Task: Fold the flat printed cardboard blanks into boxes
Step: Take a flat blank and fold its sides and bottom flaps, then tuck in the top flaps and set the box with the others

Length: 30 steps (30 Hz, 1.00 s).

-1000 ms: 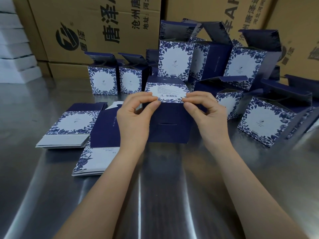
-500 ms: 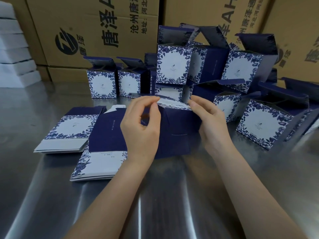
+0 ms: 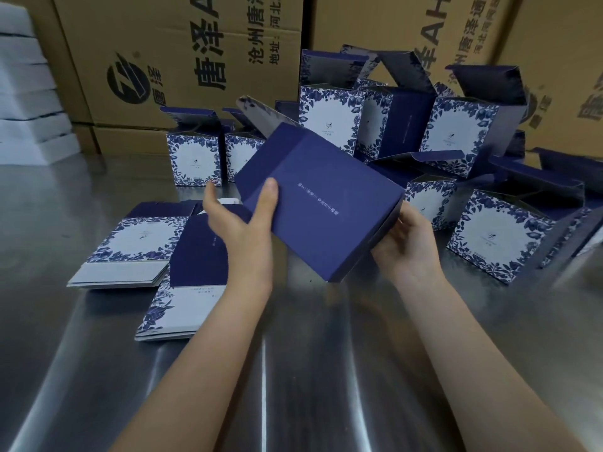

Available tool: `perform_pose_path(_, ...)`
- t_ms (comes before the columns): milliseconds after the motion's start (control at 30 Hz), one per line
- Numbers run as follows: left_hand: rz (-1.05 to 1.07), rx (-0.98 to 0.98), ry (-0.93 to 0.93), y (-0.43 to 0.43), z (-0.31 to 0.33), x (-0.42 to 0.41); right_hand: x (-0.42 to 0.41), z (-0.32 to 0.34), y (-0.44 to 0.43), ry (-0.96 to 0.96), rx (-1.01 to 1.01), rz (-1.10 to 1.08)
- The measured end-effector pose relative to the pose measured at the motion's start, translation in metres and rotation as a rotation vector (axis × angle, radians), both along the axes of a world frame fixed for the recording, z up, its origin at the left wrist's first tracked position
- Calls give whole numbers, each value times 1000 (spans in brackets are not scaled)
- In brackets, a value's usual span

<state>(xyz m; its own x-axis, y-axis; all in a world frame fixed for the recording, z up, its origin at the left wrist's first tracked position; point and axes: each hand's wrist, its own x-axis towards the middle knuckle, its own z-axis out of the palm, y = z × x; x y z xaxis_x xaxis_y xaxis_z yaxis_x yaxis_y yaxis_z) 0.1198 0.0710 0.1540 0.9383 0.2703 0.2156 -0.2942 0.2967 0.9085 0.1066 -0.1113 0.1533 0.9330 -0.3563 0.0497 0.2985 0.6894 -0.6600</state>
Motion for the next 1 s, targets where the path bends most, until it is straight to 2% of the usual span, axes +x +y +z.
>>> perform_pose_path(100,-334,-341,50,2,-1,8,2,-4,3,-63,30,69)
perform_pose_path(167,-507,-486,43,4,-3,9,3,-7,7,-77,56,116)
perform_pose_path(300,-701,-484,0,9,-8,10,6,-14,9,-81,63,127)
perform_pose_path(367,-665,-447,18,10,-7,10,6,-13,8,-69,-48,112)
perform_pose_path(433,-566,-376,32,8,-7,10,8,-13,7,10,-223,2)
perform_pose_path(533,-345,-280,-28,6,-5,6,5,-10,9,139,-511,-381)
perform_pose_path(633,-100,3,-79,4,-7,3,-6,-2,17,62,-688,-690)
perform_pose_path(700,12,196,-135,2,-9,1,-15,4,29,-74,-759,-677)
perform_pose_path(800,97,354,-244,-4,-12,-2,-23,3,51,-205,-926,-479)
perform_pose_path(900,138,496,-302,-9,-14,-4,-24,-2,63,-201,-1057,-302)
perform_pose_path(1000,77,540,-330,-10,-17,-2,-24,-3,63,-172,-1100,-241)
